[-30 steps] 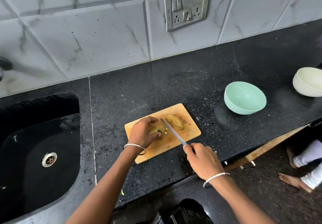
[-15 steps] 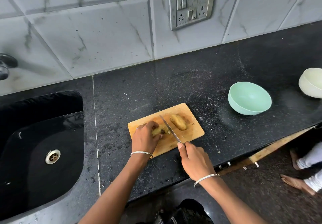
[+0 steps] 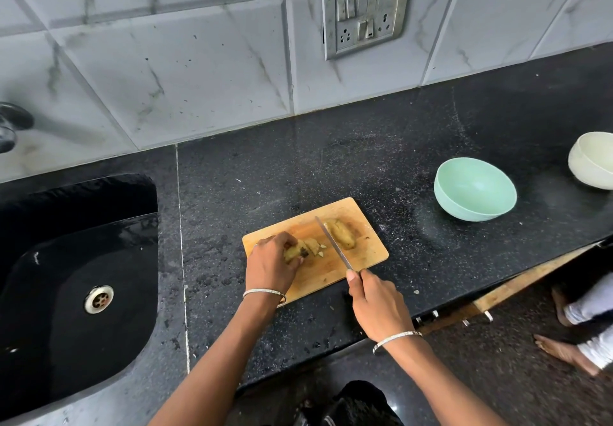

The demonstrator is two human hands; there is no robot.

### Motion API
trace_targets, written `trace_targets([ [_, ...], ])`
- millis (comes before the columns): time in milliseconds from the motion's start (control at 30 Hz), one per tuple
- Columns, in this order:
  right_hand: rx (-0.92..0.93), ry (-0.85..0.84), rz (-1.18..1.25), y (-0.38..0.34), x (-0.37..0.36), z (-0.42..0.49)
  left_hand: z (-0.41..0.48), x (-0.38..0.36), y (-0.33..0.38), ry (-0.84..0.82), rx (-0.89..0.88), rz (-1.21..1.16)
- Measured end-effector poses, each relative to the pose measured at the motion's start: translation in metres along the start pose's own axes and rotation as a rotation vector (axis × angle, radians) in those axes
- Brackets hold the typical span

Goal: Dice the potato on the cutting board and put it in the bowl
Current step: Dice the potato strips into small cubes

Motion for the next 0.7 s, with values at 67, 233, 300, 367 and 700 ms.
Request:
trace_targets([
  [67,-0.002,0.003,-0.003,0.004,0.000,0.001,0.000,0.001,-0.005,-0.004,0.002,0.003],
  [233,0.003,0.008,0.000,0.006,-0.004,0.003,0.002,0.006,0.009,0.034,-0.067,0.104],
  [300,-0.006,0.002,0.009,0.007,-0.005,0.003,0.001,0.004,0.023,0.031,-0.094,0.185],
  [367,-0.006,-0.003,0.007,0.008,-0.005,0.002,0.003,0.000,0.035,0.014,-0.115,0.260],
  [700,-0.013,-0.041,-0.003,0.013,-0.007,-0.004,0.016,-0.011,0.059,-0.056,-0.146,0.380],
])
Point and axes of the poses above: each hand's wrist, its own z-axis towards the middle knuckle, its own x-axis out of the back of the hand, y = z × x, the point moved 10 cm from there along z, towards the middle knuckle
